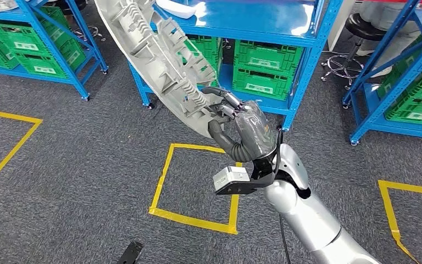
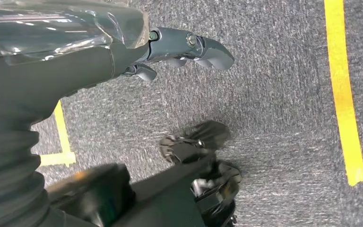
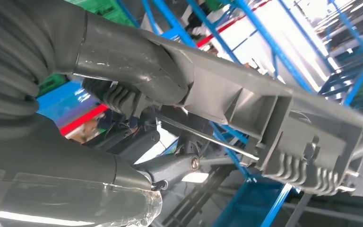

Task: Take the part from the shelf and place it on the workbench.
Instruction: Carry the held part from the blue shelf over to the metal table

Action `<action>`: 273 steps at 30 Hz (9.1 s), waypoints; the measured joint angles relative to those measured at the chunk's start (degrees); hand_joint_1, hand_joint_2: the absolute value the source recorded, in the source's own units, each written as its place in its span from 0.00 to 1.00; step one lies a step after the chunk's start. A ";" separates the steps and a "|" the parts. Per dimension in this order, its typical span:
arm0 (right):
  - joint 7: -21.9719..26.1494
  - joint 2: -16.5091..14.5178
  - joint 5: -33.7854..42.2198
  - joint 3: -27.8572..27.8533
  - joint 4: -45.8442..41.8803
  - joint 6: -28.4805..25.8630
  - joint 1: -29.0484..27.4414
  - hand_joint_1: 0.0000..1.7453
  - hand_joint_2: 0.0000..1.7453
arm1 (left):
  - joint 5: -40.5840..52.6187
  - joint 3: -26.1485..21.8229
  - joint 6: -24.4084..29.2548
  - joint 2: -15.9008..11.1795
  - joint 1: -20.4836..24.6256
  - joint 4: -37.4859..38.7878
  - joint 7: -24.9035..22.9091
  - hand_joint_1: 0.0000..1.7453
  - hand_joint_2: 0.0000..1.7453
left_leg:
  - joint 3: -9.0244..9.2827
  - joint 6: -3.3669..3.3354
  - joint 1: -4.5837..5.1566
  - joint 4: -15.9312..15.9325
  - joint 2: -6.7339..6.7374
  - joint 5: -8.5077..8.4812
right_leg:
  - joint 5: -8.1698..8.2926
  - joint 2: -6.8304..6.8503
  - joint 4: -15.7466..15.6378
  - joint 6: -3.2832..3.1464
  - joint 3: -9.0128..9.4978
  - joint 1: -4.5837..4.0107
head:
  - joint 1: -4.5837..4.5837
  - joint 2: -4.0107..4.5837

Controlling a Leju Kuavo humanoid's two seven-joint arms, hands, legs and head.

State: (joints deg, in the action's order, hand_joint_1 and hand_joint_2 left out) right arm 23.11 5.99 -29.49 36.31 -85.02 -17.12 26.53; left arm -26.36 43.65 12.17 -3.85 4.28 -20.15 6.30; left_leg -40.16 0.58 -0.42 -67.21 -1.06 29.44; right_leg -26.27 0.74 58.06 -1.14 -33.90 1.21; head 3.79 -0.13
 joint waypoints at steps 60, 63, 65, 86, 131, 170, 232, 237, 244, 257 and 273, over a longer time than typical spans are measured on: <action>-3.22 -0.02 -0.07 4.50 0.74 0.84 1.71 1.00 1.00 | -4.07 -0.17 -0.65 1.09 -2.04 1.81 2.22 0.00 1.00 | 0.26 0.46 -0.09 2.66 -1.67 -2.39 | -0.36 -0.98 1.23 -0.05 -0.40 0.11 | 0.26 0.00; -3.32 -0.13 -0.16 4.44 0.67 0.91 1.56 1.00 1.00 | -4.09 -0.11 -0.68 1.12 -1.54 1.81 2.21 0.00 1.00 | -4.96 0.64 -0.36 -6.87 0.99 0.77 | -0.76 1.09 1.25 -0.62 -0.15 -0.58 | 0.50 0.00; -3.35 -0.30 -0.20 4.45 0.67 0.98 1.47 1.00 1.00 | -4.14 -0.07 -0.67 1.11 -1.55 1.81 2.20 0.00 1.00 | -3.69 0.06 -0.16 -4.06 1.42 -1.58 | -1.06 2.43 1.23 -0.75 0.12 -1.02 | 0.52 0.00; -2.89 0.44 -0.75 2.24 -0.22 1.34 0.27 1.00 1.00 | -2.81 1.20 -0.69 0.97 -1.10 1.79 0.92 0.00 1.00 | 4.06 -0.20 -0.44 9.06 -7.21 -5.39 | 0.26 -3.97 1.77 2.45 -1.68 1.24 | -0.37 -0.01; -2.49 0.56 -2.32 -0.74 -2.23 1.98 -2.59 1.00 1.00 | -1.76 2.85 -0.16 0.89 0.13 1.69 0.28 0.00 1.00 | 2.73 -2.32 1.78 7.78 5.80 -5.36 | -1.97 5.98 0.91 0.45 1.23 -1.39 | 0.04 0.00; 0.52 -1.07 0.33 -1.93 -2.49 2.75 -1.87 1.00 1.00 | -1.67 1.96 4.10 -1.35 -2.41 -1.95 -0.24 0.00 1.00 | 5.38 -3.23 0.30 10.41 -1.86 -6.24 | -6.90 -0.61 16.61 1.45 -7.99 -0.51 | -0.61 0.00; 0.58 -0.78 0.08 -2.95 -1.36 1.93 -1.89 1.00 1.00 | -0.46 2.89 3.35 -1.31 -1.70 -2.93 -0.86 0.00 1.00 | 5.57 -2.77 -0.04 11.00 -0.10 -6.55 | -5.15 -0.51 14.90 2.30 -7.80 -0.01 | -0.37 0.00; 0.58 -0.69 -0.05 -3.00 -1.41 2.10 -1.80 1.00 1.00 | -0.48 2.89 3.26 -1.01 -1.76 -2.91 -0.82 0.00 1.00 | 5.33 -1.33 0.17 9.65 -1.16 -5.42 | 1.76 -0.74 -0.12 2.66 -1.33 0.32 | -0.39 0.00; 0.56 -0.77 -0.06 -3.10 -1.45 2.13 -1.75 1.00 1.00 | -0.46 2.88 3.46 -1.02 -1.99 -2.89 -0.79 0.00 1.00 | 5.57 -2.10 0.17 9.84 -0.87 -5.37 | 1.94 -1.13 -0.09 1.81 -1.31 0.05 | -0.33 -0.01; 0.48 -1.19 -0.06 -4.07 -1.70 2.14 -1.68 1.00 1.00 | -0.64 2.72 3.41 -1.39 -2.19 -3.01 -1.22 0.00 1.00 | 7.96 -2.72 -0.26 13.57 -0.52 -6.56 | 1.33 -1.08 0.93 1.88 -1.68 -0.01 | -0.42 0.01; 0.49 -0.82 -0.10 -4.22 -1.82 2.21 -2.44 1.00 1.00 | -0.48 2.64 3.61 -1.05 -2.31 -3.08 -1.26 0.00 1.00 | 4.21 1.38 -2.40 3.57 0.49 -0.32 | 0.65 -1.52 2.13 1.82 -1.94 1.40 | -0.34 -0.01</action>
State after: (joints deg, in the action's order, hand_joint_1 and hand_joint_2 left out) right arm 23.61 5.17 -29.59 32.09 -86.84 -14.91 24.08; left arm -26.83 46.29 15.78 -4.91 1.97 -23.23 5.04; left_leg -35.95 1.96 -2.82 -63.64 -0.57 29.11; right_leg -25.62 -0.78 60.19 0.68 -35.84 2.61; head 3.45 -0.13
